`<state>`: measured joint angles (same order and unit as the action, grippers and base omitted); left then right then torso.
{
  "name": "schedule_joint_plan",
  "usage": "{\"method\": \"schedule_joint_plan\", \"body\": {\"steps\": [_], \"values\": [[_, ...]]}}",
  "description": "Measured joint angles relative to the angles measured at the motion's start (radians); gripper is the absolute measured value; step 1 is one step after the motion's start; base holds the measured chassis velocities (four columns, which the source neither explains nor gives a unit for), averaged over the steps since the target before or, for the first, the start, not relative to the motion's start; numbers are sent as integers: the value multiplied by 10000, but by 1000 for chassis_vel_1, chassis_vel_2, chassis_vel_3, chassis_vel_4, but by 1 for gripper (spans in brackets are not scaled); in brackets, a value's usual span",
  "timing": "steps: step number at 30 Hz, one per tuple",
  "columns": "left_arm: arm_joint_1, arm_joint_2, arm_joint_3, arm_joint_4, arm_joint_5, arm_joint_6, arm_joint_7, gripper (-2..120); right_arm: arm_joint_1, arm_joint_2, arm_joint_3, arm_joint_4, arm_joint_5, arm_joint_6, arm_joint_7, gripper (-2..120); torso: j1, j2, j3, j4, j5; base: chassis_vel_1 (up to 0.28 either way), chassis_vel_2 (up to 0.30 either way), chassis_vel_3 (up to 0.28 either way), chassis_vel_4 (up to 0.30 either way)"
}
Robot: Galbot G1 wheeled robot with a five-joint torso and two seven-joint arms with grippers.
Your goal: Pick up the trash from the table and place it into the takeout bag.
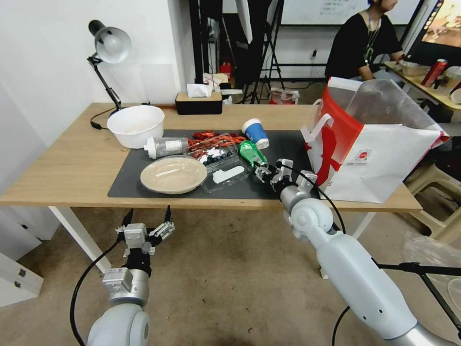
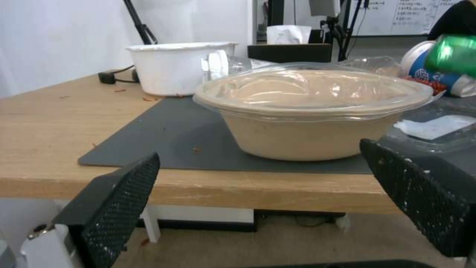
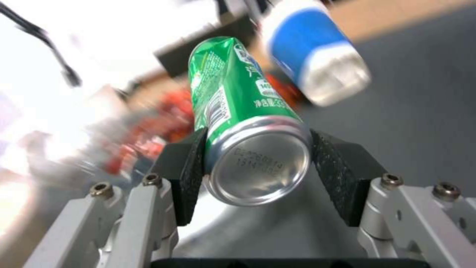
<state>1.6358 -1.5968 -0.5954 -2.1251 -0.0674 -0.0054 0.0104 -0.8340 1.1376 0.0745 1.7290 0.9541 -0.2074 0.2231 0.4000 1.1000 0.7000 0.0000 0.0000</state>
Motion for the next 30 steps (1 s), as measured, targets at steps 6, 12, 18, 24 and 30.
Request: {"method": "schedule_joint_plan", "body": {"steps": [6, 12, 18, 24, 30], "values": [[0, -10, -2, 0, 8, -8, -17, 100, -351, -250, 702, 1043, 35, 1054, -1449, 50, 1, 0, 0, 0, 1, 0, 0, 0, 0], [4, -23, 1, -4, 28, -13, -20, 100, -341, -461, 1808, 2306, -139, 1051, -1153, 50, 0, 0, -1, -2, 1, 0, 0, 0, 0], [12, -34, 21, -21, 47, -44, -21, 100, 33, -955, 3741, 3320, -812, -527, 1282, 50, 0, 0, -1, -2, 0, 0, 0, 0, 0], [41, -34, 38, -36, 63, -99, -21, 100, 46, -1278, 4783, 3609, -929, -2073, 2887, 50, 0, 0, -1, -1, 1, 0, 0, 0, 0], [49, -28, 71, -55, 82, -106, -19, 100, -299, -1464, 5234, 3733, -822, -2680, 3349, 51, 0, 0, 0, -2, 2, 0, 0, 0, 0]]}}
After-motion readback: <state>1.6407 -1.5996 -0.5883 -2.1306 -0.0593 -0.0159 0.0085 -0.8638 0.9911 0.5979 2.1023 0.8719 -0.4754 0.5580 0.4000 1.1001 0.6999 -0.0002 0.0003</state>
